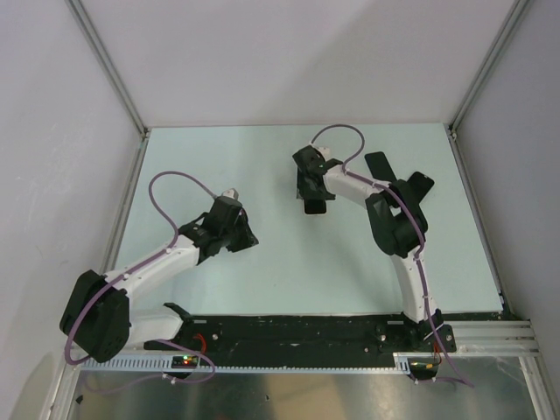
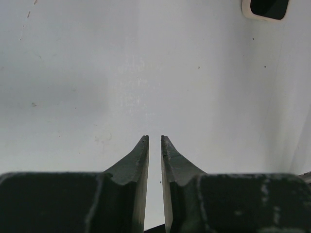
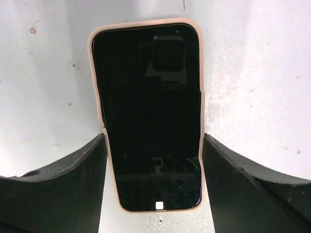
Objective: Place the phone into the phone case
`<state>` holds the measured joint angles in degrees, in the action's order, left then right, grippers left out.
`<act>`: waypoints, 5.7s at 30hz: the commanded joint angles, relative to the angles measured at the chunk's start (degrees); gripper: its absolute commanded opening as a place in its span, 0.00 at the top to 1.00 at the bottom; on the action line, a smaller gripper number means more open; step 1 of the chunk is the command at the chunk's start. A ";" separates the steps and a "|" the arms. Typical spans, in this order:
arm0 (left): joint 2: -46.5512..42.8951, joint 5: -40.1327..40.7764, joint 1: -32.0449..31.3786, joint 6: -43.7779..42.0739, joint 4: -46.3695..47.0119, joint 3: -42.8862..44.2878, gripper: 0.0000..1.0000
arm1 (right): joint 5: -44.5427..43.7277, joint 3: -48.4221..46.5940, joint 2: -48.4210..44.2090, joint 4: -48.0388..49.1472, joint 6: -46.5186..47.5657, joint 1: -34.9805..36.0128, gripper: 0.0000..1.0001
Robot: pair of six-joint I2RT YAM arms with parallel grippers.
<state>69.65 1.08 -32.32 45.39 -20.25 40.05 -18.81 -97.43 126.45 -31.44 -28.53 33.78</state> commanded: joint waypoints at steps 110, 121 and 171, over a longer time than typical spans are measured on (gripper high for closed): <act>-10.06 1.88 5.69 1.02 -3.86 -0.64 0.07 | 8.20 31.98 -29.01 4.88 2.21 30.49 0.73; 7.96 1.82 1.99 -6.07 -2.80 10.39 0.18 | 1.86 37.45 -37.82 2.06 -4.48 26.75 0.24; 25.07 13.70 -13.27 10.30 -2.15 15.95 0.49 | 11.05 51.64 -50.64 10.58 -6.05 4.34 0.38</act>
<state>93.80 12.40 -45.25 54.57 -23.51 53.52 -8.16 -45.76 75.53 -22.83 -35.29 38.39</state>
